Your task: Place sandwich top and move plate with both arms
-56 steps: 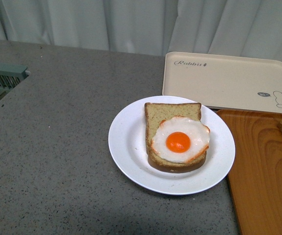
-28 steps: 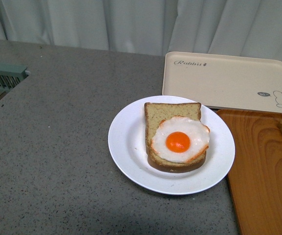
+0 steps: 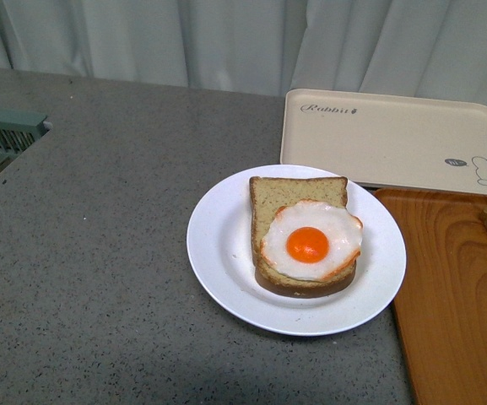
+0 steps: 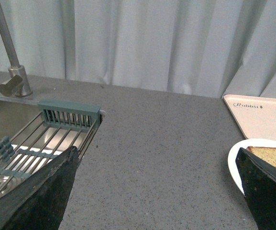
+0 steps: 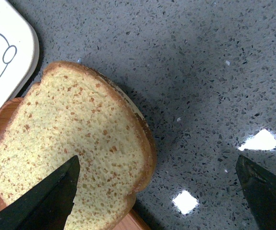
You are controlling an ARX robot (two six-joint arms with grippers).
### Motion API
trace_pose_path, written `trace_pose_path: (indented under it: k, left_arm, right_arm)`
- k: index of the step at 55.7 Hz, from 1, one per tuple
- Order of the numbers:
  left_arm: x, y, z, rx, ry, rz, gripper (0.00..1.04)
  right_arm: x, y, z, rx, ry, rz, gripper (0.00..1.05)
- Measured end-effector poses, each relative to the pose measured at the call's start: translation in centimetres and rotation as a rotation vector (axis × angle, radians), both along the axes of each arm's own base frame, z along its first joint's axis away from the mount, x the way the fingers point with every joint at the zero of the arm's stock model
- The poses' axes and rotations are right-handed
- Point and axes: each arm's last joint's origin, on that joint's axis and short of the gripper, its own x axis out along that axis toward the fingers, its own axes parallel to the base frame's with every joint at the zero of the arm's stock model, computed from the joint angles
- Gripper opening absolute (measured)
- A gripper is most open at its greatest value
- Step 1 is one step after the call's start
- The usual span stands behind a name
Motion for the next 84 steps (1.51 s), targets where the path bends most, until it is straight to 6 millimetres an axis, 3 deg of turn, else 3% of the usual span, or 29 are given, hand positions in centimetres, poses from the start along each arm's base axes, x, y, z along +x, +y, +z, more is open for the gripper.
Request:
trace_pose_path:
  k: [32,60,66,71,78,84]
  left_arm:
    - [0.0,0.0,0.0,0.000,0.000,0.000,0.98]
    - [0.0,0.0,0.0,0.000,0.000,0.000,0.98]
    - [0.0,0.0,0.0,0.000,0.000,0.000,0.98]
    - [0.0,0.0,0.0,0.000,0.000,0.000,0.98]
    - [0.0,0.0,0.0,0.000,0.000,0.000,0.98]
    - [0.0,0.0,0.0,0.000,0.000,0.000,0.98]
  right_arm:
    - [2.0,1.1,-2.0,0.117,-0.176,0.020,0.96]
    - [1.9,1.0,-2.6,0.166,-0.199,0.011,0.27]
    - [2.2,1.4,-1.7,0.179,-0.232,0.025,0.13]
    - [2.9,2.3,0.2,0.191,-0.300,0.062,0.04]
    - [4.3,4.4,3.8,0.207,-0.428,0.139,0.03]
    - [5.2,7.3,7.0,0.220,-0.525,0.226,0.03]
